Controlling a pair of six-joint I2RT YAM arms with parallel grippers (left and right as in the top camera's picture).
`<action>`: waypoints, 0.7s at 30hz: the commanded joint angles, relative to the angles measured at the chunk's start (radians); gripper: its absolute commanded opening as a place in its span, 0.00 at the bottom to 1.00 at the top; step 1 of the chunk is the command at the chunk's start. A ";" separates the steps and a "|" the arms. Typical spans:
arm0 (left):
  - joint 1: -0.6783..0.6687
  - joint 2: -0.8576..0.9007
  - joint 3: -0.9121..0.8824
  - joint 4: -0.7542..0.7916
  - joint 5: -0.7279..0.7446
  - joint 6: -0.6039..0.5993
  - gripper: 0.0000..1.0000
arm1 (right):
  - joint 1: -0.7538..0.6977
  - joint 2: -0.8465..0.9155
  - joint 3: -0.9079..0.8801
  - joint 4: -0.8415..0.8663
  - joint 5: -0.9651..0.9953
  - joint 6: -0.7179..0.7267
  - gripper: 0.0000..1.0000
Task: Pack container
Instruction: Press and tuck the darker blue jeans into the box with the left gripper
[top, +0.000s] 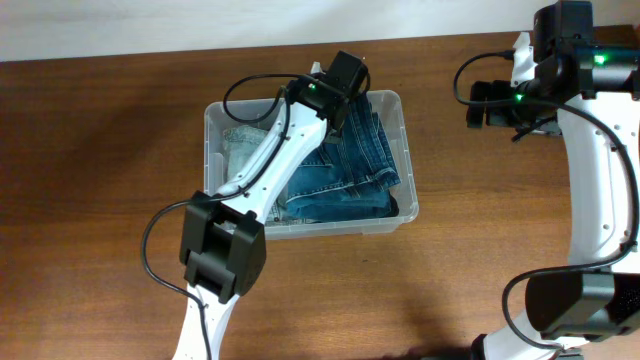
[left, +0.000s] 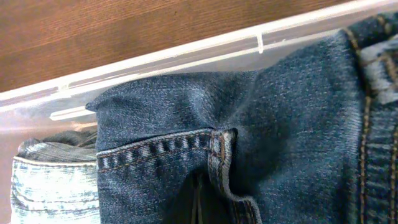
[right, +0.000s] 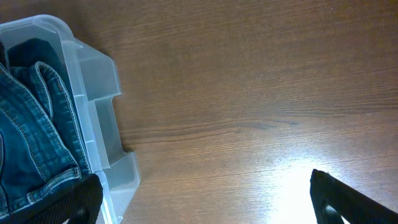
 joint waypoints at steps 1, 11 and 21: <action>0.011 0.049 -0.005 -0.042 -0.013 0.028 0.01 | -0.004 -0.009 0.006 0.000 0.005 0.000 0.99; 0.008 -0.115 0.192 -0.033 0.113 0.027 0.00 | -0.004 -0.009 0.006 0.000 0.005 0.000 0.98; 0.000 -0.055 0.129 0.145 0.212 0.027 0.00 | -0.004 -0.009 0.006 0.000 0.005 0.000 0.98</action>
